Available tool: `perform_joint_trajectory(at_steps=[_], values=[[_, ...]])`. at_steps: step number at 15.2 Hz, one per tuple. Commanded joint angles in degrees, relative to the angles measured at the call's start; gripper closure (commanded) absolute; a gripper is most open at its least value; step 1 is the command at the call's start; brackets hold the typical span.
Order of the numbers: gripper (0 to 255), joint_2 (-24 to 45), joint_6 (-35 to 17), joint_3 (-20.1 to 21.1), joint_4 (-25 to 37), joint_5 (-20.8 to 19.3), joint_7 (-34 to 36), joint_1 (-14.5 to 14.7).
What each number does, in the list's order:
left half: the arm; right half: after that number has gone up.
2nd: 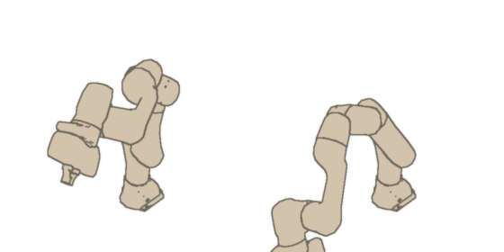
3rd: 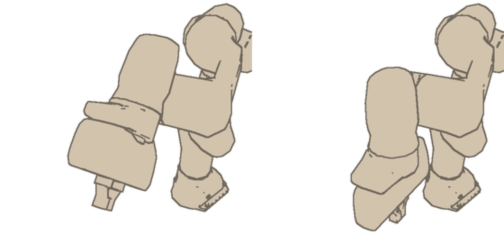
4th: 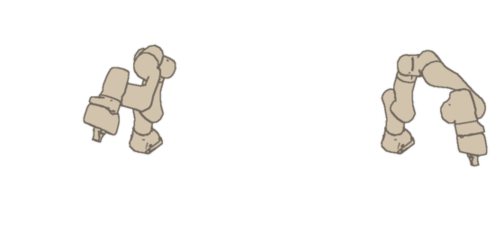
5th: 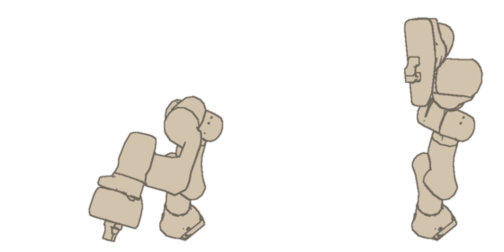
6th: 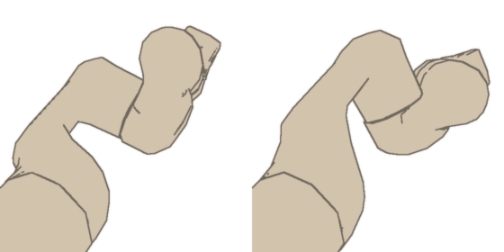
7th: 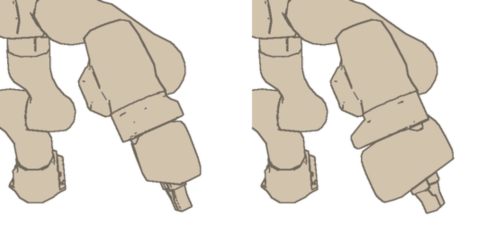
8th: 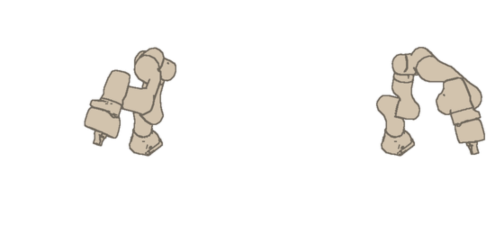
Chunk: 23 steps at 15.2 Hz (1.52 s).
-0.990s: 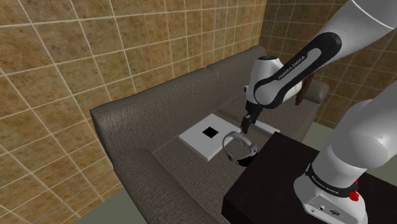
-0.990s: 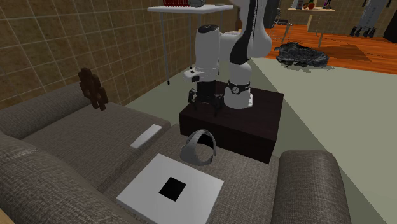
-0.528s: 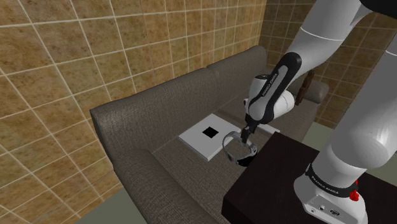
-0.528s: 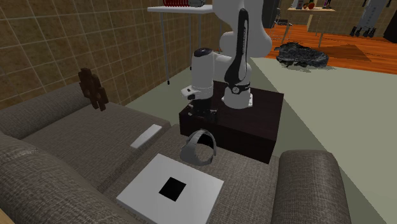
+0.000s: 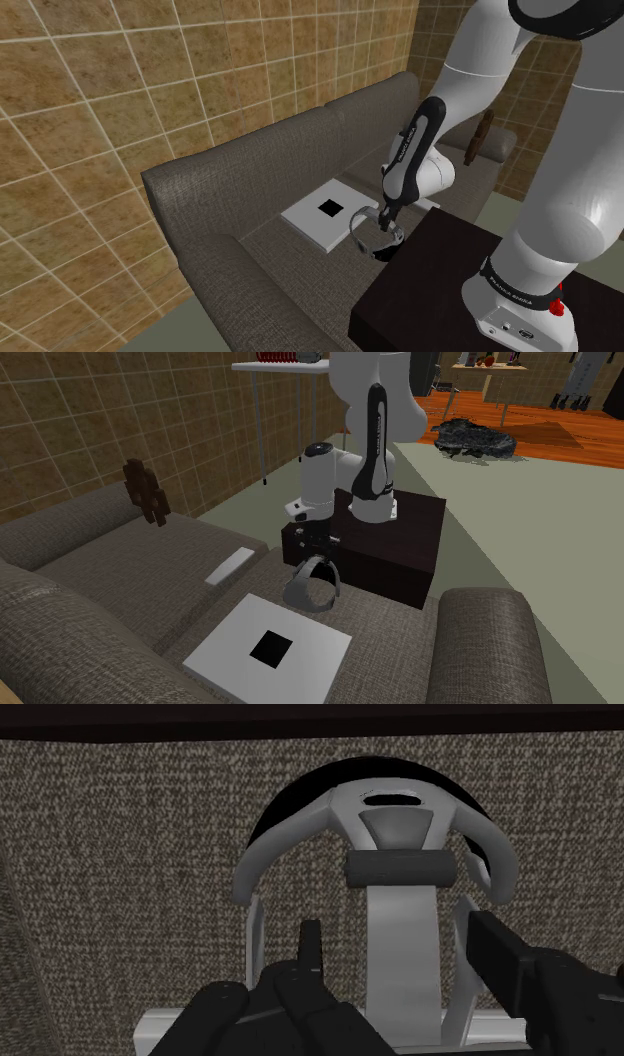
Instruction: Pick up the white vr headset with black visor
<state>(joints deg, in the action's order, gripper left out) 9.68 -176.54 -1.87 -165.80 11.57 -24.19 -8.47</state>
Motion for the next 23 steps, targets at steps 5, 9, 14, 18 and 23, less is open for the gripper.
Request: perform_joint_trajectory(at_steps=[5, 9, 14, 18, 23], values=[[255, 0.24, -0.23, 0.24, 0.04, 0.18, -0.1, -0.16], [255, 0.18, -0.21, 0.23, -0.01, 0.18, -0.14, -0.19], [255, -6.65, 5.23, -5.87, -1.4, -6.13, 4.55, 4.26], [255, -12.07, 9.89, -7.13, -2.08, -11.27, 8.19, 4.09], [255, -18.56, 15.99, -6.73, -2.42, -14.18, 10.21, 2.89]])
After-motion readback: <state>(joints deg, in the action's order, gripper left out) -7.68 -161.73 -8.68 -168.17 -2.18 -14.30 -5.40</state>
